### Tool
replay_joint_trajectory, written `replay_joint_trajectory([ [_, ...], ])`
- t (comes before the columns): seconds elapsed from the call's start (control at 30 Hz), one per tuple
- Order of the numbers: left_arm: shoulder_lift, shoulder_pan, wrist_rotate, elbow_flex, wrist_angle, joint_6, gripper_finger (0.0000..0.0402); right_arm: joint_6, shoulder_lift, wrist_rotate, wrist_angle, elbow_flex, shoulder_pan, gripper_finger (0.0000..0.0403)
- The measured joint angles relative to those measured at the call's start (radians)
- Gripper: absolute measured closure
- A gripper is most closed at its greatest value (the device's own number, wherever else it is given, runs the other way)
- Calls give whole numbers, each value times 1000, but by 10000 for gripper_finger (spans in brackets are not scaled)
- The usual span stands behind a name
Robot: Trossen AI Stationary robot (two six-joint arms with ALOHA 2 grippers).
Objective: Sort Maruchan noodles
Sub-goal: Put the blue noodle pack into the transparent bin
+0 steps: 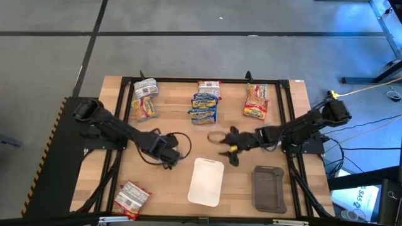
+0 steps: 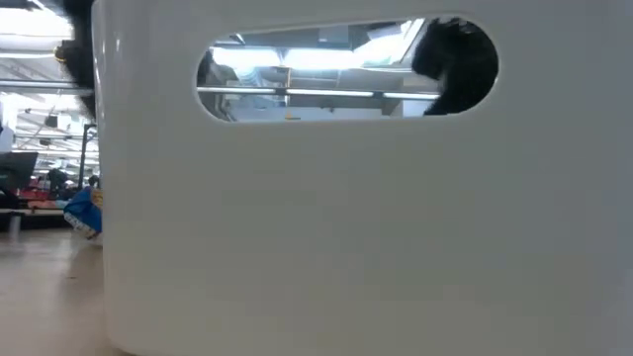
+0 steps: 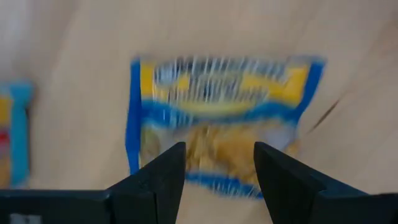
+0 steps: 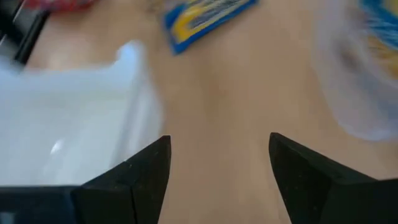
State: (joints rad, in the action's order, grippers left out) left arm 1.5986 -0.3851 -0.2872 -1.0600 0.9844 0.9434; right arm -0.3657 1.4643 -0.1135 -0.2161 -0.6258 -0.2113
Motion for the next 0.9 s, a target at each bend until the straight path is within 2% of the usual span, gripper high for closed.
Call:
replay_joint_trajectory([
  [0.07,0,-8,41,37,-1,44,218,-27,0,2,6,-1,28,159],
  [0.2,-4,-13,105,123,-70,36,218,-39,0,13,7,-1,74,159],
  [0.33,-7,4,36,170,-193,-38,218,-85,24,13,-2,0,112,159],
  [0.47,-3,32,-18,173,-327,-175,218,-146,70,30,-27,-1,138,159],
  [0.73,50,114,-18,174,-574,-376,218,-209,149,52,-82,-1,162,156],
  [0.9,83,151,-7,175,-684,-448,218,-260,164,55,-99,0,186,127],
])
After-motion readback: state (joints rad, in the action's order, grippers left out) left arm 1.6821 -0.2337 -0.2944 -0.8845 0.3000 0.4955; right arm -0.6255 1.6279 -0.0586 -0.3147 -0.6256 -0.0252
